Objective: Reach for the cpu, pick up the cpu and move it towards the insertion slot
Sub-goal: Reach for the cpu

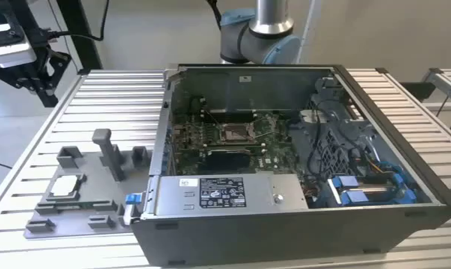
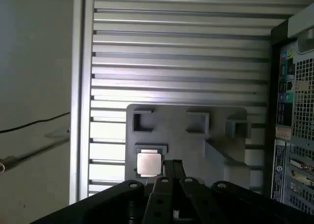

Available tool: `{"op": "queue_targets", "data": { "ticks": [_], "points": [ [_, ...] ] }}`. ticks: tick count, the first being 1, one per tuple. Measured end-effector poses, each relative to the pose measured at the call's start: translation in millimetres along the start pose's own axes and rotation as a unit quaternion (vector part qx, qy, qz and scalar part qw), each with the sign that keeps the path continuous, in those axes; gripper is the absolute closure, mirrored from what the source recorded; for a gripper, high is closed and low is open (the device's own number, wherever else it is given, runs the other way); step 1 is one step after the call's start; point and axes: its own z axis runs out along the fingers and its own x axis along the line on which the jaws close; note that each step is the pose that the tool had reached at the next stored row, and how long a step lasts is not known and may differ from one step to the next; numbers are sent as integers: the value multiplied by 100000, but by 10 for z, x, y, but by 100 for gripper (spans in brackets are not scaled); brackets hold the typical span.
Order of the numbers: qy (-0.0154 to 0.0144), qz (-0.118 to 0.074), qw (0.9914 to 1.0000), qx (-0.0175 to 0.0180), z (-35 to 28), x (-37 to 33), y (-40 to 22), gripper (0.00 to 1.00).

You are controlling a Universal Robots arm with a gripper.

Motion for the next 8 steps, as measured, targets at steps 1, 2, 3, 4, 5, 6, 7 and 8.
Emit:
{"op": "queue_targets", "data": {
  "ticks": [1, 2, 3, 4, 5, 6, 7, 8],
  "points": [
    [1, 0, 100000, 0, 0, 0, 0, 100],
    [3, 0, 100000, 1, 0, 0, 0, 100],
    [3, 1, 100000, 2, 0, 0, 0, 100],
    [2, -1, 100000, 3, 0, 0, 0, 100],
    [1, -1, 100000, 2, 0, 0, 0, 100],
    [3, 0, 100000, 3, 0, 0, 0, 100],
    [-1, -1, 100000, 1, 0, 0, 0, 100],
    [2, -1, 100000, 1, 0, 0, 0, 100]
  ]
}}
